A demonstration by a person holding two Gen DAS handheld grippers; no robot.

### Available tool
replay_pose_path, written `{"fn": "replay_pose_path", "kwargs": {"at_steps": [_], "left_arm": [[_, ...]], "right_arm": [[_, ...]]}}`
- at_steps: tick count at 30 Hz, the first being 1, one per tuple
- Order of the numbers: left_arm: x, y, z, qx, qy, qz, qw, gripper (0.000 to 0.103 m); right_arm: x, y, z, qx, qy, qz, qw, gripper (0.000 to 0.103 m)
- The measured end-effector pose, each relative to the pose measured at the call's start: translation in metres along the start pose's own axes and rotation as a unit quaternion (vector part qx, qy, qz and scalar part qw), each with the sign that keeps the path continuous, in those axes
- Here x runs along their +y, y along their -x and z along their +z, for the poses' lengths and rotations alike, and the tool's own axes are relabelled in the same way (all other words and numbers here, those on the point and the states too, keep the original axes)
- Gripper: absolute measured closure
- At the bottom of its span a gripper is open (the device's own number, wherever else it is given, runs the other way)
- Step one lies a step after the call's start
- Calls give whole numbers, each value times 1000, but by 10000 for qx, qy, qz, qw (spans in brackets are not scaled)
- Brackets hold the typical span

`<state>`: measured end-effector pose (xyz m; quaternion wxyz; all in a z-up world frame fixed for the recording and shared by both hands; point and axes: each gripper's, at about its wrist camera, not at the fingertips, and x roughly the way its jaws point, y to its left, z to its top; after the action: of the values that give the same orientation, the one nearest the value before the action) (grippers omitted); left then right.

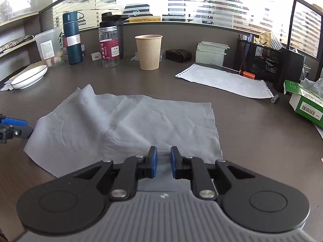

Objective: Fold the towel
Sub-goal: 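Open both grippers and smooth the towel flat by pulling its edges apart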

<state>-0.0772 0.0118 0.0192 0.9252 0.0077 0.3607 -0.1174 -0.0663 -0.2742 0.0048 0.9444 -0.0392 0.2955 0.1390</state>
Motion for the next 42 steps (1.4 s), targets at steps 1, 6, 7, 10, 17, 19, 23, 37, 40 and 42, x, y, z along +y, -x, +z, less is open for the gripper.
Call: {"fn": "replay_pose_path", "kwargs": {"at_steps": [1,6,7,10,17,19,23,37,40,42], "left_arm": [[-2,-1,0,-16,18,-38,10000,54],[-10,-6,-2,-65,15,-103,9999,103],[-12,-7,-2,-75,-24,-120,9999,103],[-17,-8,-2,-87,-116,-184,9997,103],[-6,28,-1,-412,-84,-196,9989,103],[-5,32,-2,-415,-106,-258,9987,100],[-13,26,-6,-251,-244,-349,9988,87],[-42,-7,-5,-97,-567,-199,9981,77],[-41,-9,-3,-77,-492,-268,9984,97],[-40,-4,0,-84,-562,-176,9982,98]], "right_arm": [[0,0,-1,-12,13,-10,10000,85],[1,0,-2,-46,53,-88,9999,80],[1,0,-2,-45,40,-85,9999,80],[1,0,-1,-44,44,-90,9999,80],[-3,0,-2,-49,19,-73,10000,79],[-3,0,-1,-48,13,-64,10000,79],[-4,0,-1,-48,0,-48,10000,78],[-5,1,-2,-42,-33,-23,10000,74],[-6,1,-2,-42,-35,-16,10000,74],[-6,1,-2,-41,-32,-11,10000,74]]}}
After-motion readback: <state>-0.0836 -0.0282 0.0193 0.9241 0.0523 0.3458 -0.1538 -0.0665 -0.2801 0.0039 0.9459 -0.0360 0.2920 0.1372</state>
